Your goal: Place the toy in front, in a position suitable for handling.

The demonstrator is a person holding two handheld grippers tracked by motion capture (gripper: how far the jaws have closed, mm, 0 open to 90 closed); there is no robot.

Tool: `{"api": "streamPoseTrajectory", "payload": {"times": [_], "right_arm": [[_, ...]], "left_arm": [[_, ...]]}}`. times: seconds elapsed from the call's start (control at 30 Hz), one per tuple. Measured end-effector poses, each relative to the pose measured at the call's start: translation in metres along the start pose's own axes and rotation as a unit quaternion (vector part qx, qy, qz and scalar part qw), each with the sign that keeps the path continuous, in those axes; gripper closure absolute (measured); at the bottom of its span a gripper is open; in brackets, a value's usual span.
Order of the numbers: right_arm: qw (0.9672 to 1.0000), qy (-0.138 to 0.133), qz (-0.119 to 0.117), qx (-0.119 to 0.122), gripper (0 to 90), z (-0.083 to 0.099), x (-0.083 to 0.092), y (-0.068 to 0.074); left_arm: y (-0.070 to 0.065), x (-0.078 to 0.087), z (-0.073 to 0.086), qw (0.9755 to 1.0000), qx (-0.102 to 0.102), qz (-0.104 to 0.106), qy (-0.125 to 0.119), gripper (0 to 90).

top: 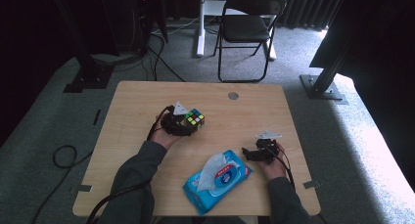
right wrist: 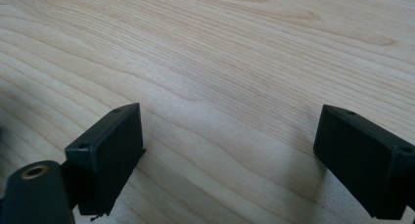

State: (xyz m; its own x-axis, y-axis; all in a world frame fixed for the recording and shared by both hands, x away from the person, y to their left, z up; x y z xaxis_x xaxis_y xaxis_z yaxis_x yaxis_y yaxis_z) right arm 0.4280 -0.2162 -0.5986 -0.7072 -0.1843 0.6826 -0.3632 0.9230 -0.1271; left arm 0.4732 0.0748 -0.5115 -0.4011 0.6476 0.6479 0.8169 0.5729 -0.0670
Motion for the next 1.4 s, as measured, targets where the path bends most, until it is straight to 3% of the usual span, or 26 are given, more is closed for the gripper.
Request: {"api": "streamPoseTrajectory", "payload": {"times": [0.7, 1.4], "right_arm": [[1.0000, -0.001, 0.000, 0.001, 10.8, 0.000, 0.000, 0.000], [1.0000, 0.000, 0.000, 0.000, 10.8, 0.000, 0.000, 0.000]], "left_arm": [[-0.025, -0.007, -0.011, 0.9994, -0.020, 0.025, -0.007, 34.3], [-0.039, -0.018, -0.012, 0.9988, -0.034, 0.034, -0.001, 34.3]]}}
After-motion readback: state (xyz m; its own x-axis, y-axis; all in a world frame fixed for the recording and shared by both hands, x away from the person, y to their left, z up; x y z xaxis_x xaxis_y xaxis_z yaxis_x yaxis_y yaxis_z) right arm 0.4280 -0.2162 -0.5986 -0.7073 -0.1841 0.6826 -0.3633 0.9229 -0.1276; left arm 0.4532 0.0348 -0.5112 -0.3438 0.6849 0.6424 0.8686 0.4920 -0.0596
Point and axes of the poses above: each handheld gripper's, and its own axes: x roughly backward along the jaws, z roughly out of its underside, y roughly to its left, the point moved 7 cm from there along -x, roughly forward along the jaws, and after that the axes turned 11 degrees about z, right-handed, at the moved point
